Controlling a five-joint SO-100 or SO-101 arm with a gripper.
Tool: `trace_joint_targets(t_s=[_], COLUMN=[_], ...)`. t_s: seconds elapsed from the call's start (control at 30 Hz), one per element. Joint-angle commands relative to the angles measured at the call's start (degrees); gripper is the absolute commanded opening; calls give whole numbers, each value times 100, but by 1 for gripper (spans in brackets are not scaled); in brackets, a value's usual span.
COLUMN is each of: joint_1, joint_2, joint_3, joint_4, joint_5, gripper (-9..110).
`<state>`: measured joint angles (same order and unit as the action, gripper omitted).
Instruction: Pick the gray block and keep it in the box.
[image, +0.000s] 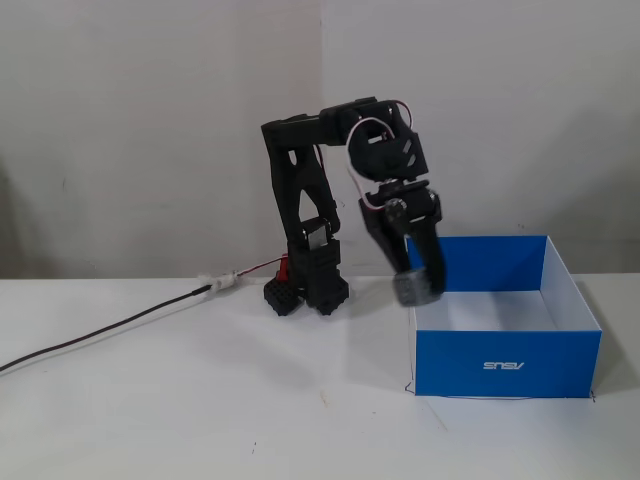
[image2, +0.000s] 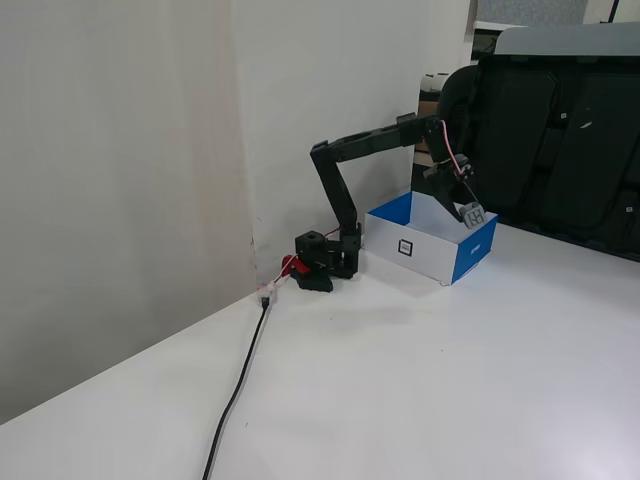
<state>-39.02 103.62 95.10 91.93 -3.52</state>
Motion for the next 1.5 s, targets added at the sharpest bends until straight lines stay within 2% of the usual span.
trace_joint_targets(t_s=[0.0, 0.23, 0.33, 0.4, 0.5, 0.6, 0.67, 0.87, 1.2, 1.47], joint_1=[-659, -2751, -3208, -3226, -3217, -3094, -2751, -861, 1564, 3331], joint_2=[1002, 1784, 1837, 2004, 2048, 2048, 2048, 1916, 2391, 4210], joint_3=[281, 1037, 1266, 1450, 1547, 1477, 1239, 352, 422, 2074], joint_4=[-176, -246, -334, -483, -598, -633, -589, -527, -721, -1644], joint_5=[149, 360, 369, 396, 396, 431, 431, 457, 396, 220], gripper=[0, 0, 0, 32, 40, 39, 34, 0, 0, 0])
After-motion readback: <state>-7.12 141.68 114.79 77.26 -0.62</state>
